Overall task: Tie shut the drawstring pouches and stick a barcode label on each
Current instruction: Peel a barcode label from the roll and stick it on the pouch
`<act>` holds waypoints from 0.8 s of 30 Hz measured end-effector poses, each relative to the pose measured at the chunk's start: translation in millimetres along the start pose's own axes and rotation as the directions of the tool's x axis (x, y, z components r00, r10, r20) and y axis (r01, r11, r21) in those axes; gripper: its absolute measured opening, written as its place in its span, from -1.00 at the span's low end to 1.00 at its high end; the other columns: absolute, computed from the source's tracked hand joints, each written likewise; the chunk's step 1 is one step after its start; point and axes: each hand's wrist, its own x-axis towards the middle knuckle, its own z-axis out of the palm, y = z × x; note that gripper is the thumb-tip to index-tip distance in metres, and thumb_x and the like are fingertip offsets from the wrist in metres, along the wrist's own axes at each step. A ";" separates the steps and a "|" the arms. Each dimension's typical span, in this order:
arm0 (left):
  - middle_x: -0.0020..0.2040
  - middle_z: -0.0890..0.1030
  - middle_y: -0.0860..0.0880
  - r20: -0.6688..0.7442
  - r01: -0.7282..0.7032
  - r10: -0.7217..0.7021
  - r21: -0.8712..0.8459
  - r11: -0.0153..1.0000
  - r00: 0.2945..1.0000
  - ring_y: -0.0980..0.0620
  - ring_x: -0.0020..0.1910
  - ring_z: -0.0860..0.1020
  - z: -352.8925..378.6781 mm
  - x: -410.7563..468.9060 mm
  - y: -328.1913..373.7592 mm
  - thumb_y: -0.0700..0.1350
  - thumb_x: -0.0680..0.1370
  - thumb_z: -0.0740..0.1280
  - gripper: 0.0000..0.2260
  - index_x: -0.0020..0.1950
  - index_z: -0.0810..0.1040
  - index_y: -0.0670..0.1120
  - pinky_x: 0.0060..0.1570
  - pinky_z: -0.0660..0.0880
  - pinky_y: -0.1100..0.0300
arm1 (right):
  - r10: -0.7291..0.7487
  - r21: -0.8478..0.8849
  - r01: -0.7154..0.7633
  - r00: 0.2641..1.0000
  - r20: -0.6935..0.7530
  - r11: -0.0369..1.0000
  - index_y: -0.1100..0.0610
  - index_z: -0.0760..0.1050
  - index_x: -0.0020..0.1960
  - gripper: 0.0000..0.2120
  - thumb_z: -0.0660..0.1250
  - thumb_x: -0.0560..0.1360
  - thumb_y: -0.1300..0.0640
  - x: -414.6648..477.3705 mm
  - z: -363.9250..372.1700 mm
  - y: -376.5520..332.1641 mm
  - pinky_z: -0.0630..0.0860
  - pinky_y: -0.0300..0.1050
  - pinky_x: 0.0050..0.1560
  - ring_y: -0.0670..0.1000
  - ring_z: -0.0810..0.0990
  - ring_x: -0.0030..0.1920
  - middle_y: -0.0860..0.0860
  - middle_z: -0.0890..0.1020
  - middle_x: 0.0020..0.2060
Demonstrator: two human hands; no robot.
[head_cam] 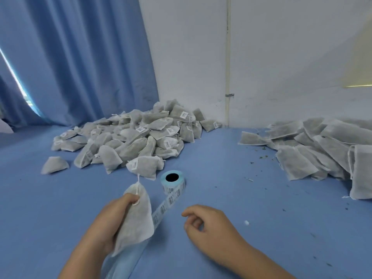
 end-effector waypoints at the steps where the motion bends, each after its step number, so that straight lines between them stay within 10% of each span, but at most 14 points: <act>1: -0.13 0.66 -0.25 -0.013 0.014 -0.014 -0.004 1.000 1.000 -0.18 -0.19 0.61 -8.9 0.0 -2.2 -0.06 0.46 0.36 -0.65 0.13 0.59 -0.28 -0.16 0.49 0.02 | 0.027 0.008 -0.027 1.000 0.005 1.000 -0.05 0.56 0.04 -0.78 0.27 0.42 0.05 7.9 12.3 -6.0 0.47 -0.37 -0.12 -0.17 0.56 -0.19 -0.14 0.61 -0.18; 8: 0.14 0.61 -0.35 0.038 0.087 -0.084 -0.061 0.994 0.996 -0.35 0.16 0.57 -29.7 -3.8 -10.4 -0.09 0.51 0.31 -0.69 0.15 0.59 -0.26 0.31 0.39 -0.24 | 0.191 -0.093 -0.190 0.981 0.009 0.977 -0.01 0.52 -0.13 -0.91 0.28 0.42 0.01 44.7 71.0 -28.5 0.55 -0.11 -0.03 -0.05 0.60 -0.11 -0.09 0.63 -0.17; 17: -0.16 0.64 -0.20 0.129 0.114 -0.108 -0.033 0.993 0.986 -0.20 -0.10 0.59 -23.5 -11.5 -6.6 -0.10 0.50 0.33 -0.78 0.02 0.61 -0.23 0.24 0.44 -0.19 | 0.301 -0.057 -0.303 0.953 -0.041 0.951 0.03 0.53 -0.20 -0.92 0.31 0.37 0.03 53.6 80.0 -35.8 0.56 -0.10 -0.10 -0.04 0.60 -0.16 -0.09 0.61 -0.23; 24: 0.00 0.58 -0.26 0.115 0.064 -0.070 0.052 0.997 0.991 -0.22 -0.02 0.55 -16.7 -13.0 -5.8 -0.12 0.57 0.29 -0.79 0.07 0.55 -0.26 0.24 0.47 -0.21 | 0.361 0.017 -0.361 0.933 0.006 0.933 0.12 0.56 -0.21 -0.86 0.34 0.31 0.06 58.5 73.1 -42.8 0.55 -0.08 -0.12 -0.01 0.60 -0.19 -0.04 0.64 -0.24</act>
